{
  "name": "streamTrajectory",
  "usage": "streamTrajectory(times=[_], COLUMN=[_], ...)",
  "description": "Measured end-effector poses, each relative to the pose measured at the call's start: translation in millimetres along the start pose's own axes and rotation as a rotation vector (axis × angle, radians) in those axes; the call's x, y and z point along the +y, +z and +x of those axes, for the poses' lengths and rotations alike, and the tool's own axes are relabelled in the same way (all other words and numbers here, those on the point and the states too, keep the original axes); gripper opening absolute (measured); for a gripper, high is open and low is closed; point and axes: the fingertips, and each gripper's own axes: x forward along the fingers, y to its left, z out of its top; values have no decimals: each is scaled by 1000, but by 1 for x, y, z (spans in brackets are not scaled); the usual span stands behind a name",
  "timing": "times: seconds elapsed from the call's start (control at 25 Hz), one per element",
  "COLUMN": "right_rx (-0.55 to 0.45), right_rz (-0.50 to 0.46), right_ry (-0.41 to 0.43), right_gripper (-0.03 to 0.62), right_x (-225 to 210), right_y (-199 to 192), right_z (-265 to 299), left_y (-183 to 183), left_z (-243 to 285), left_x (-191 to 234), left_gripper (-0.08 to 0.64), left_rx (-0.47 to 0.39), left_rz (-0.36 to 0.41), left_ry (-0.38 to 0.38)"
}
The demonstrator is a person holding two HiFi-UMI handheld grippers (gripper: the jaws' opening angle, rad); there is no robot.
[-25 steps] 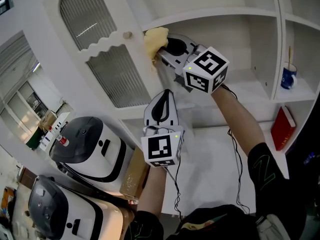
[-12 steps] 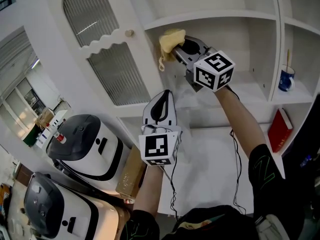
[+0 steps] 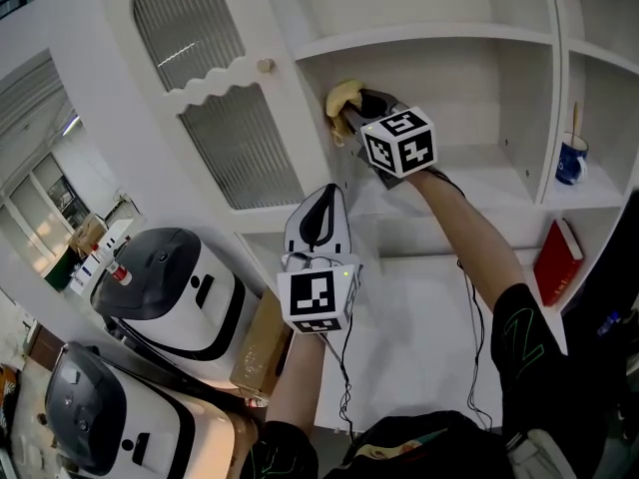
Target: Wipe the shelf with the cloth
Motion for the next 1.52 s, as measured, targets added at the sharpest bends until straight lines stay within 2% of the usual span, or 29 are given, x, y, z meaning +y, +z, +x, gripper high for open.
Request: streamTrajectory(times=[0.24,0.4,0.52,0.92,1.24,1.4,1.52], right_rx=[62,103,123,105,60,39,15], right_rz=[40,100,81,39,42,29,18], right_ry=[-23,19,59,151,212,270,348], right_gripper=[43,42,42,43,43,43,43], right_x=[-5,1,12,45,68,81,88], right_y=[-19,-25,-22,-3,7,10,16], right_z=[15,15,7,-19,-39,-50,-61], left_y=[2,2,-1,-7,-13,-20,-24], left_z=[-5,-9,-9,-2,0,0,-1], left_x=[12,18,16,-1,-4,-7,-9], left_gripper=[0,0,0,0,0,0,0], left_rx=[-12,-19,-18,-10,0,8,13], left_rz=[-1,-11,-21,-29,-49,-63,-71], left_ry=[26,33,27,-15,-15,-19,-22])
